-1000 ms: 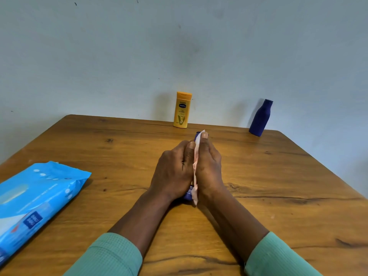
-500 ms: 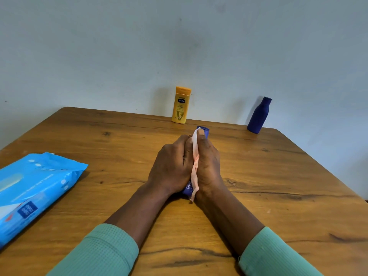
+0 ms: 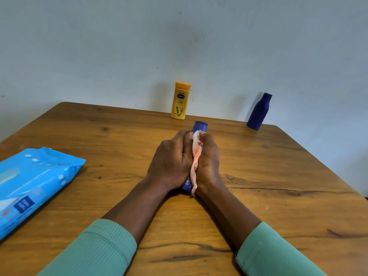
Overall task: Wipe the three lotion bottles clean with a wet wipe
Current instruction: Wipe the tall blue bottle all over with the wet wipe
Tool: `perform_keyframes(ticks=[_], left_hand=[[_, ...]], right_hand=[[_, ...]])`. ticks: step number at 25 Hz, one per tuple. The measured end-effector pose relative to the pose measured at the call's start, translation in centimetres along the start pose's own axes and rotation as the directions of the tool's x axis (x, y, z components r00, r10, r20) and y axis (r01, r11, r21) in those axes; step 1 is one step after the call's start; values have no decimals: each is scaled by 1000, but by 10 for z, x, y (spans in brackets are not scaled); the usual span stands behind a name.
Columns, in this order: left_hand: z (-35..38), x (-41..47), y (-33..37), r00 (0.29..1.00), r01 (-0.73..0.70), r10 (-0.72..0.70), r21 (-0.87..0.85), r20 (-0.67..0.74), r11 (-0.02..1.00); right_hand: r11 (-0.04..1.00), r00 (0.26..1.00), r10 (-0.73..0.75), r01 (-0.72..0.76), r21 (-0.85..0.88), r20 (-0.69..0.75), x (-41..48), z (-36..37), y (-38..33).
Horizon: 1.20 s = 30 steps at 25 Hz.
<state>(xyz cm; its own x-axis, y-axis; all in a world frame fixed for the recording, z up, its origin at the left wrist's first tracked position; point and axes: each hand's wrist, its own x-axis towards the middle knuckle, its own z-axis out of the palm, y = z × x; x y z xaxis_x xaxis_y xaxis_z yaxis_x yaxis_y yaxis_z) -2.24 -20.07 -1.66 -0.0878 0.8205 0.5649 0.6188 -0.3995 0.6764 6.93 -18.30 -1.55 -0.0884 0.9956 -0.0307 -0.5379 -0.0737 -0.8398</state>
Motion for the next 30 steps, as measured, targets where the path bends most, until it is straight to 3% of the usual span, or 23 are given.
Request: perform_keyframes(ticks=[3, 8, 12, 16, 19, 22, 24, 26, 30], left_hand=[[-1, 0, 1, 1000, 2, -2, -22, 1, 1000], [0, -1, 3, 1000, 12, -12, -12, -3, 1000], [1, 2, 0, 999, 33, -33, -1, -3, 999], [-1, 1, 1, 990, 22, -14, 52, -142, 998], [-10, 1, 5, 965, -92, 105, 67, -240, 994], [-16, -6, 15, 948, -304, 315, 171, -40, 937], [-16, -10, 18, 934, -357, 343, 199, 101, 913], [-18, -11, 14, 951, -299, 280, 166, 129, 940], [-26, -9, 2, 995, -99, 96, 222, 22, 970]], right_hand=[[999, 1000, 14, -15, -48, -19, 1, -3, 2], [992, 993, 112, -109, 57, -46, 7, -4, 2], [996, 997, 78, -78, 44, 7, 0, -1, -6], [997, 994, -78, 79, -6, 70, -5, 2, -4], [997, 991, -69, 66, 25, 117, -6, 0, -10], [999, 991, 1, -7, 41, 136, -3, -8, -16], [989, 981, 112, -126, 81, 160, 0, -14, -20], [960, 952, 225, -252, 118, 207, -1, -18, -28], [952, 965, 254, -261, 157, 66, 4, -19, -34]])
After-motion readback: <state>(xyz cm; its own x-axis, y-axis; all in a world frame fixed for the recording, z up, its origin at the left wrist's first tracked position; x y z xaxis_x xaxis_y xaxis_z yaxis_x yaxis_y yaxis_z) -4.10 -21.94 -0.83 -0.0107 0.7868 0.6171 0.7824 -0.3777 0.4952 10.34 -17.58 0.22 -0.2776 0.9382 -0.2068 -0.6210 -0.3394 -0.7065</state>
